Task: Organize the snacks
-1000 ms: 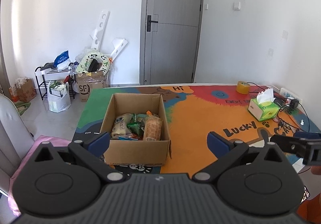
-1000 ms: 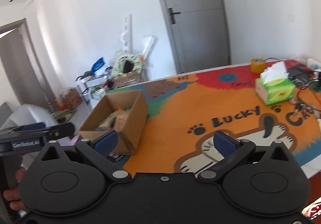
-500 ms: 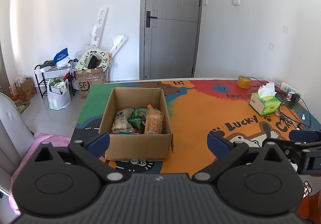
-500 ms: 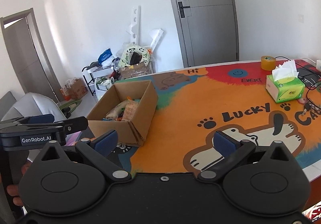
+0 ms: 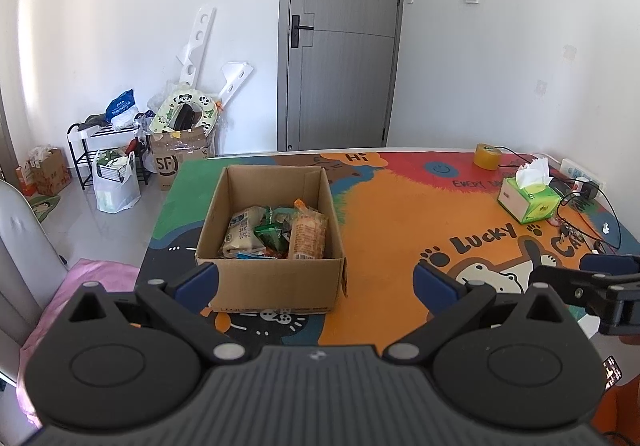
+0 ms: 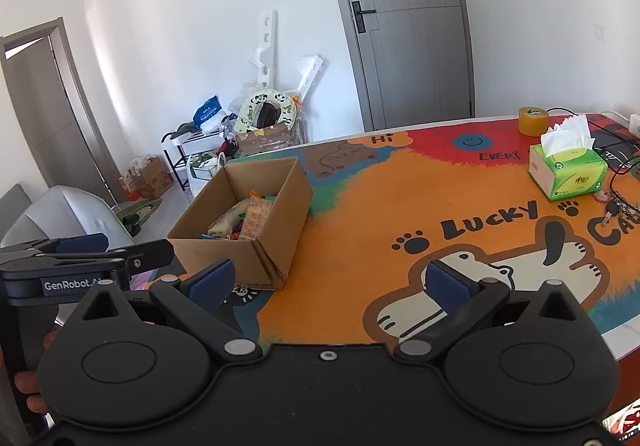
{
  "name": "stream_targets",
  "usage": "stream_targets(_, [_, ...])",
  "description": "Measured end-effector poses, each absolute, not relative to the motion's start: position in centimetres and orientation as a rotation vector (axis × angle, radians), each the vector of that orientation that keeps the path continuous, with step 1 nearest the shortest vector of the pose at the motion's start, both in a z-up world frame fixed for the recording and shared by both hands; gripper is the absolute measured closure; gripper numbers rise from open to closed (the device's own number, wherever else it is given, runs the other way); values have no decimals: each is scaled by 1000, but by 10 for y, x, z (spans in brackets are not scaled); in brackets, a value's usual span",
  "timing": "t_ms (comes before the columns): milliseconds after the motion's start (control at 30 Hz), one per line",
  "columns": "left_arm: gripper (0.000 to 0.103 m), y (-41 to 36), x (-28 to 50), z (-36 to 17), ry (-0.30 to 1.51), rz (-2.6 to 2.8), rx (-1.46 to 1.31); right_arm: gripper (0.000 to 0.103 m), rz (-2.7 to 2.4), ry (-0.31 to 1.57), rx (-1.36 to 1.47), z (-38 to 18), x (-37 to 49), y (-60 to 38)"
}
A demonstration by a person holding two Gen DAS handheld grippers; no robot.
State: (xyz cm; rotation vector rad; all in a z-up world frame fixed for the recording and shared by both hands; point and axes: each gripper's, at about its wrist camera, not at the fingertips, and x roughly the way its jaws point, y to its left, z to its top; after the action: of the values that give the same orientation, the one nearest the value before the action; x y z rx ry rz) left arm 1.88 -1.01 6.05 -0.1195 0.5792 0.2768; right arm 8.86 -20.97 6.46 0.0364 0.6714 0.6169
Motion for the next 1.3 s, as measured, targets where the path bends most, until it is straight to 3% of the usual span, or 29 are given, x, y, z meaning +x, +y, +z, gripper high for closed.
stream_targets(1300, [0,-4,20,50,594,280,-138,0,614,681,19,59,93,-209])
